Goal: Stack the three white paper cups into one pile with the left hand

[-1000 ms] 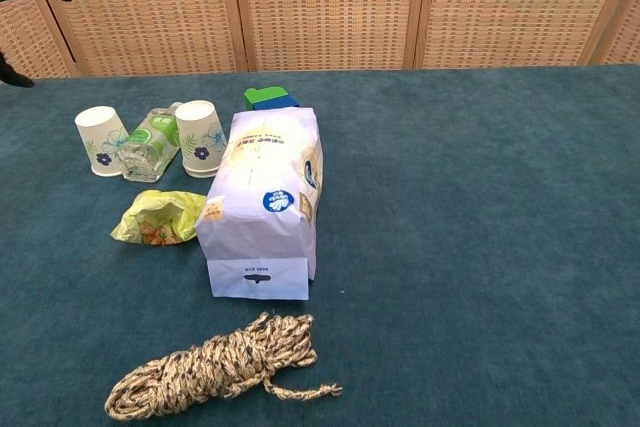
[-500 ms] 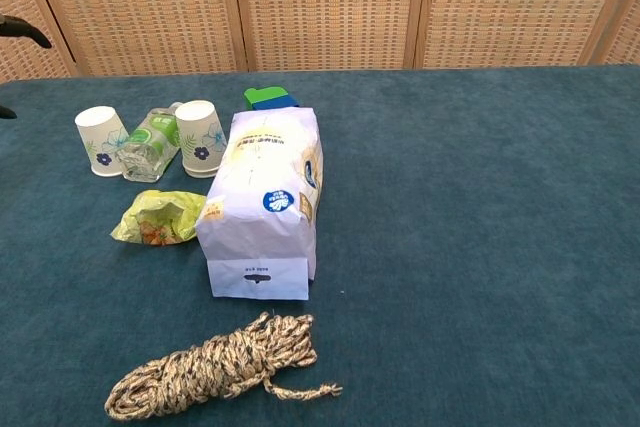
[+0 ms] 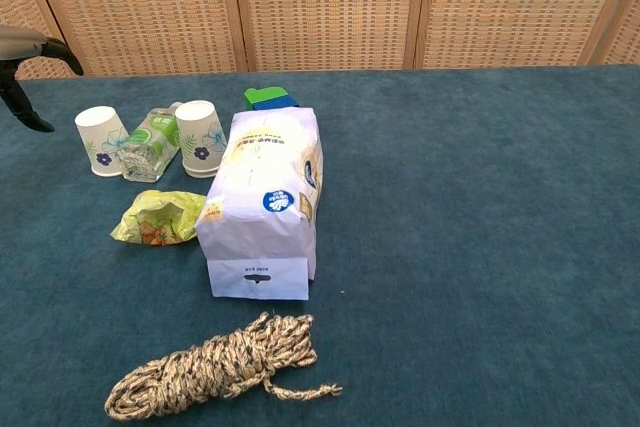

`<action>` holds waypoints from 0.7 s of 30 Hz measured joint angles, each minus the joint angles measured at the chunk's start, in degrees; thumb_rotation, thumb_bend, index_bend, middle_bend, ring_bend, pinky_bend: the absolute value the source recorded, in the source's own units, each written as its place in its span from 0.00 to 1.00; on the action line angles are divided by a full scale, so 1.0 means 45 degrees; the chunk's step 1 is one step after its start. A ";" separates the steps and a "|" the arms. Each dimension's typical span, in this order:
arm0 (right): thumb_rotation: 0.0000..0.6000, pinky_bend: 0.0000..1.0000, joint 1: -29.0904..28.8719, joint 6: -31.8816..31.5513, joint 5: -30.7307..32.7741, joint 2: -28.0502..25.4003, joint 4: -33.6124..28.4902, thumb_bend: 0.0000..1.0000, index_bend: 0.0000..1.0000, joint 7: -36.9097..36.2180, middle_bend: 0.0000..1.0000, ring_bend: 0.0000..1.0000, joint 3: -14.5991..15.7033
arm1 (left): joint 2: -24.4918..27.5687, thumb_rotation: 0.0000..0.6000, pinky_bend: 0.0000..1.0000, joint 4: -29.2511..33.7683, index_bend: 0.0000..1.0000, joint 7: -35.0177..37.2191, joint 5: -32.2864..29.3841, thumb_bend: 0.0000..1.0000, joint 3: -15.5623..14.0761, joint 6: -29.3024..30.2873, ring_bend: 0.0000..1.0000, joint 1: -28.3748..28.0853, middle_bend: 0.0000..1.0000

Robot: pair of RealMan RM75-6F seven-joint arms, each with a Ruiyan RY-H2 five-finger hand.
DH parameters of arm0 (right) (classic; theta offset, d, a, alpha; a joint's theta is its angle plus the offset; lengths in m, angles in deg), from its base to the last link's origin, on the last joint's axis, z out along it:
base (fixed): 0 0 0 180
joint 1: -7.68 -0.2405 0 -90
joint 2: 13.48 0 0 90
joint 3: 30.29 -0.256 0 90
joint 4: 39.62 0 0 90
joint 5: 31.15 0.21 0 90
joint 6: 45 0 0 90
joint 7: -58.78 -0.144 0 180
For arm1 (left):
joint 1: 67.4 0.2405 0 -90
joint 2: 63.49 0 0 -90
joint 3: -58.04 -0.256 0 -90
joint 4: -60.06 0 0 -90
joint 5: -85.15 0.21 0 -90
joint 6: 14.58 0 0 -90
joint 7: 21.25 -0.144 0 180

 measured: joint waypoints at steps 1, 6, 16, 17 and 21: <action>1.00 0.00 -0.0005 0.0008 0.0007 0.0002 0.0013 0.00 0.00 -0.0010 0.00 0.00 -0.0005 | -0.0092 1.00 0.00 -0.0131 0.17 -0.0059 -0.0120 0.22 0.0016 -0.0078 0.00 -0.0062 0.00; 1.00 0.00 -0.0027 0.0103 0.0093 0.0014 0.0098 0.00 0.00 -0.0103 0.00 0.00 -0.0026 | -0.0649 1.00 0.00 -0.0920 0.19 -0.0347 -0.0645 0.22 0.0078 -0.0467 0.00 -0.0393 0.00; 1.00 0.00 -0.0070 0.0240 0.0204 0.0056 0.0240 0.00 0.00 -0.0149 0.00 0.00 -0.0048 | -0.1507 1.00 0.00 -0.2078 0.30 -0.0720 -0.1110 0.22 0.0143 -0.0969 0.00 -0.0911 0.00; 1.00 0.00 -0.0067 0.0236 0.0209 0.0058 0.0242 0.00 0.00 -0.0152 0.00 0.00 -0.0049 | -0.1571 1.00 0.00 -0.2152 0.32 -0.0745 -0.1126 0.22 0.0140 -0.0990 0.00 -0.0937 0.00; 1.00 0.00 -0.0059 0.0228 0.0225 0.0066 0.0256 0.00 0.00 -0.0184 0.00 0.00 -0.0058 | -0.1853 1.00 0.00 -0.2424 0.46 -0.0772 -0.1067 0.22 0.0111 -0.0954 0.00 -0.0967 0.00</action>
